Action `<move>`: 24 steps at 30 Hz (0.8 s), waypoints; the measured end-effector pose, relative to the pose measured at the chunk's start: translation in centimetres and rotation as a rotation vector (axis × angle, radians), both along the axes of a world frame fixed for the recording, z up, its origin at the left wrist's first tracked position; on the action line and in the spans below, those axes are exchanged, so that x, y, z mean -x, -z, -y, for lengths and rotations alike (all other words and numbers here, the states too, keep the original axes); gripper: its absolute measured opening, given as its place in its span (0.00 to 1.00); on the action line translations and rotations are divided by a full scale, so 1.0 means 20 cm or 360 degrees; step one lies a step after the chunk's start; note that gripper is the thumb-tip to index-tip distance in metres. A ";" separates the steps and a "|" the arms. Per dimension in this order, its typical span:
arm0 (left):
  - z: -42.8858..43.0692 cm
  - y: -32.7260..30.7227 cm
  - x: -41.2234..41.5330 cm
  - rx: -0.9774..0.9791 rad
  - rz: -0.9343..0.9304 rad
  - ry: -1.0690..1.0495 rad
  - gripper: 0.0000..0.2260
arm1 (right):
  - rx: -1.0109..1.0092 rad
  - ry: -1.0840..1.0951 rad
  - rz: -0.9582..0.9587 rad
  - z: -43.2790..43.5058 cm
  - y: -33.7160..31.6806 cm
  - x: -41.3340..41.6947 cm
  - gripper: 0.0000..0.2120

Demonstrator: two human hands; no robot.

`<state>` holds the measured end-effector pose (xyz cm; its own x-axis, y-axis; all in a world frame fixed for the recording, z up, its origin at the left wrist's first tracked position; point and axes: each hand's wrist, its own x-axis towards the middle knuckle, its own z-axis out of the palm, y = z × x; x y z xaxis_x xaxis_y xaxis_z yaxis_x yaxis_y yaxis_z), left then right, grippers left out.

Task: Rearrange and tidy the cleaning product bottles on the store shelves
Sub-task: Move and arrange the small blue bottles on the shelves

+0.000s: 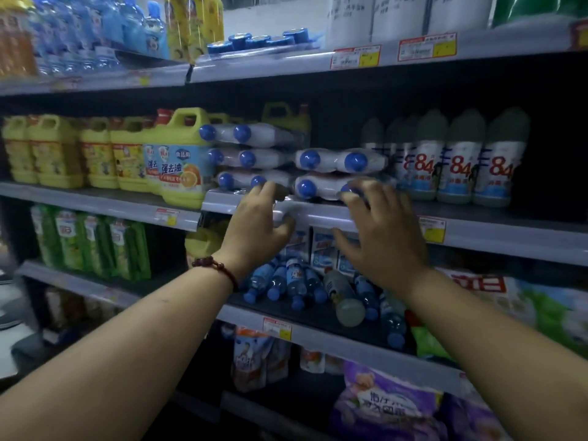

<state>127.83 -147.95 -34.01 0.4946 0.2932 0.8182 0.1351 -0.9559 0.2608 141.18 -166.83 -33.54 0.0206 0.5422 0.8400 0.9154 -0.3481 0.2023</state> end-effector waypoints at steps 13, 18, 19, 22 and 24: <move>-0.64 0.64 0.23 0.0336 -0.0532 -0.0594 0.22 | 0.0629 -0.0248 -0.1024 -0.62 0.64 0.05 0.30; -0.85 0.76 0.18 0.0516 -0.0547 -0.0618 0.23 | 0.0667 -0.0355 -0.1283 -0.93 0.73 0.10 0.29; -0.88 0.78 0.16 0.0564 -0.0541 -0.0588 0.23 | 0.0665 -0.0374 -0.1326 -0.98 0.75 0.11 0.29; -0.93 0.84 0.08 0.0647 -0.0555 -0.0512 0.24 | 0.0630 -0.0394 -0.1432 -1.13 0.82 0.11 0.28; -0.97 0.88 0.05 0.0661 -0.0615 -0.0506 0.23 | 0.0616 -0.0300 -0.1334 -1.20 0.85 0.10 0.26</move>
<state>126.91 -128.60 -51.62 0.5674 0.7275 0.3857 0.5529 -0.6837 0.4762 139.16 -142.84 -50.59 0.4200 0.8366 0.3519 0.8494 -0.2257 -0.4771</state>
